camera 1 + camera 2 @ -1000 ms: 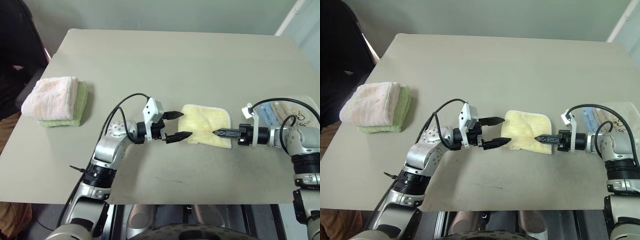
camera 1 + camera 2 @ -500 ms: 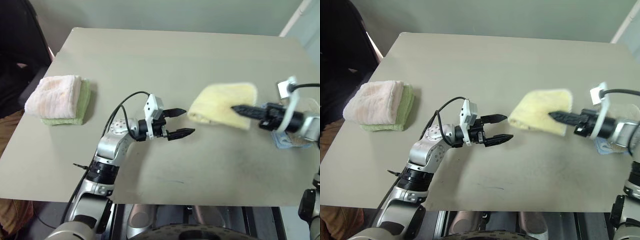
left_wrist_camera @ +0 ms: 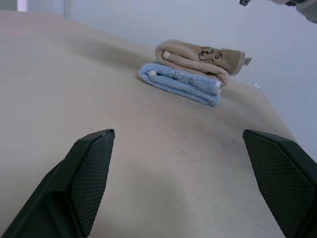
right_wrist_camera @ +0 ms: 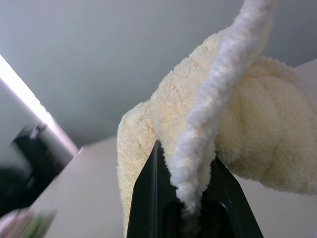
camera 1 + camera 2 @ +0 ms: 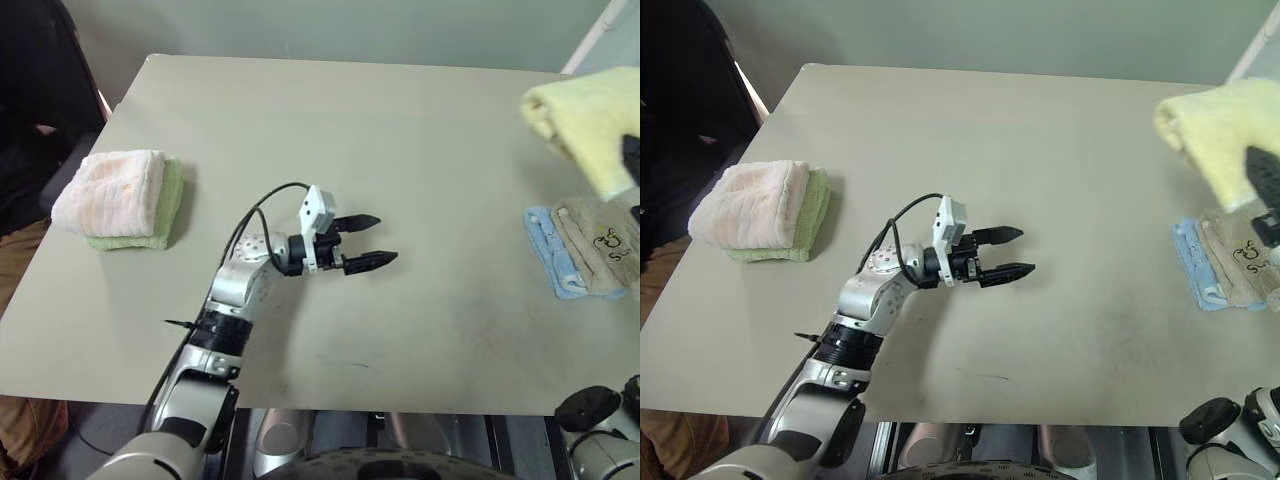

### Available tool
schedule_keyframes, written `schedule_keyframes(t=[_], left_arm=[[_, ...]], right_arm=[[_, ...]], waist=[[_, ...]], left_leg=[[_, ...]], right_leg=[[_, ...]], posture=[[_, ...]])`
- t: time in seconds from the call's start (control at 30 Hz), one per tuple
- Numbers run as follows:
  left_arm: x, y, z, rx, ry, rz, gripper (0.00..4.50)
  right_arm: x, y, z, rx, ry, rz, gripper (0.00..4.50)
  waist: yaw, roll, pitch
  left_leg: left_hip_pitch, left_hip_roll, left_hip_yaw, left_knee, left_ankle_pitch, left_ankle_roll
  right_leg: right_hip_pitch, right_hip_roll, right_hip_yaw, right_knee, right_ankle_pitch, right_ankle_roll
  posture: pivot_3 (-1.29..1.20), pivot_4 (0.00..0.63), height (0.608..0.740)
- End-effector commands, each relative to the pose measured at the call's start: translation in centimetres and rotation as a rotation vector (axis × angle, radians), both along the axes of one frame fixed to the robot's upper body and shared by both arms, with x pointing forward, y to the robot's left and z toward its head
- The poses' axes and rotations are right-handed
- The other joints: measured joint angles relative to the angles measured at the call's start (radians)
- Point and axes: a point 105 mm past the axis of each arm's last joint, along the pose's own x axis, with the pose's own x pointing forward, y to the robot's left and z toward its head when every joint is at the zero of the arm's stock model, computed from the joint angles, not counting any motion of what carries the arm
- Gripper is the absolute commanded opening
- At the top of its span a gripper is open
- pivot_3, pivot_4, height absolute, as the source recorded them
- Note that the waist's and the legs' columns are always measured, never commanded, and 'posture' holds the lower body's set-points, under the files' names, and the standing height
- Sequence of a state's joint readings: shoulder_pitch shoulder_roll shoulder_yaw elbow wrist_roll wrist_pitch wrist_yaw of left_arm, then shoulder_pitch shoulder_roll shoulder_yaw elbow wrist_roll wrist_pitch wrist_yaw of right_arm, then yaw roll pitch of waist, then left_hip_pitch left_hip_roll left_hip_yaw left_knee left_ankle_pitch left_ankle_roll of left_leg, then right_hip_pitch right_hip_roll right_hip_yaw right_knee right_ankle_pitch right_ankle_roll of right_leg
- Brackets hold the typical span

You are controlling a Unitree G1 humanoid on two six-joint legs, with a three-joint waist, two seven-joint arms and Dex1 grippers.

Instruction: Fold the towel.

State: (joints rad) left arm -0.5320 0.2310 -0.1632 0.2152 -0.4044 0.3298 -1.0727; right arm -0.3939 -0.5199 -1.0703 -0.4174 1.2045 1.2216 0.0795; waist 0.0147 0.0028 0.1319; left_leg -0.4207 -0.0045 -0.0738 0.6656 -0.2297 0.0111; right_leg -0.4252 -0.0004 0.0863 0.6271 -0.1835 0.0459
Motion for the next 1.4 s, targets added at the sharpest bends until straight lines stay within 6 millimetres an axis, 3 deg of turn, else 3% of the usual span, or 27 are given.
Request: schedule_keyframes(t=[0.03, 0.37, 0.5, 0.7, 0.83, 1.0, 1.13, 1.4], left_arm=[[0.1, -0.8, 0.9, -0.015, -0.042, -0.027, 4.50], [0.4, -1.1, 0.5, -0.006, -0.053, -0.023, 4.50], [0.3, -0.9, 0.4, 0.000, -0.054, -0.016, 4.50], [0.5, -0.6, 0.3, 0.008, -0.057, -0.002, 4.50], [0.5, -0.6, 0.2, 0.011, -0.058, 0.002, 4.50], [0.6, -0.8, 0.3, 0.011, -0.058, 0.003, 4.50], [0.7, -0.8, 0.3, 0.010, -0.061, 0.006, 4.50], [0.5, -0.8, 0.2, 0.013, -0.056, 0.002, 4.50]], right_arm=[[-1.1, -2.5, 0.1, 0.070, -0.019, -0.157, 0.02], [-2.1, -5.6, -4.1, 0.216, 0.096, -0.310, 0.02], [-2.3, -6.1, -4.3, 0.273, 0.092, -0.309, 0.02], [-2.4, -6.3, -7.1, 0.321, 0.218, -0.300, 0.02], [-2.2, -6.1, -8.0, 0.321, 0.258, -0.301, 0.02], [-2.2, -7.3, -8.8, 0.373, 0.274, -0.348, 0.02], [-2.3, -7.0, -8.7, 0.374, 0.279, -0.330, 1.13], [-3.3, -7.1, -8.3, 0.371, 0.274, -0.321, 3.87]], waist=[[0.001, 0.000, 0.000], [0.003, 0.001, 0.000], [0.003, 0.001, 0.000], [0.004, 0.002, 0.000], [0.003, 0.002, 0.000], [0.003, 0.002, 0.000], [0.004, 0.002, 0.000], [0.005, 0.002, 0.000]], left_leg=[[0.000, 0.000, 0.000, 0.000, 0.000, 0.000], [-0.001, -0.001, 0.000, 0.000, -0.002, 0.002], [-0.001, -0.002, 0.000, 0.000, -0.002, 0.002], [-0.001, -0.002, 0.000, 0.000, -0.002, 0.002], [-0.002, -0.003, 0.000, 0.000, -0.003, 0.002], [-0.002, -0.003, 0.000, 0.001, -0.003, 0.003], [-0.002, -0.003, 0.000, 0.001, -0.004, 0.003], [-0.002, -0.003, 0.000, 0.001, -0.004, 0.003]], right_leg=[[0.000, 0.000, 0.000, 0.000, 0.000, 0.000], [0.000, -0.002, 0.000, 0.000, 0.002, 0.012], [0.000, -0.003, 0.000, 0.000, 0.001, 0.013], [0.000, -0.003, 0.000, 0.000, 0.001, 0.014], [0.000, -0.003, 0.000, 0.000, 0.000, 0.014], [0.000, -0.004, 0.000, 0.000, 0.000, 0.014], [0.000, -0.004, 0.000, 0.000, 0.000, 0.014], [0.000, -0.004, 0.000, -0.001, -0.001, 0.016]], posture=[[0.00, 0.150, 0.740], [0.00, 0.150, 0.740], [0.00, 0.150, 0.740], [0.00, 0.150, 0.740], [0.00, 0.150, 0.740], [0.00, 0.150, 0.740], [0.00, 0.150, 0.740], [0.00, 0.150, 0.740]])
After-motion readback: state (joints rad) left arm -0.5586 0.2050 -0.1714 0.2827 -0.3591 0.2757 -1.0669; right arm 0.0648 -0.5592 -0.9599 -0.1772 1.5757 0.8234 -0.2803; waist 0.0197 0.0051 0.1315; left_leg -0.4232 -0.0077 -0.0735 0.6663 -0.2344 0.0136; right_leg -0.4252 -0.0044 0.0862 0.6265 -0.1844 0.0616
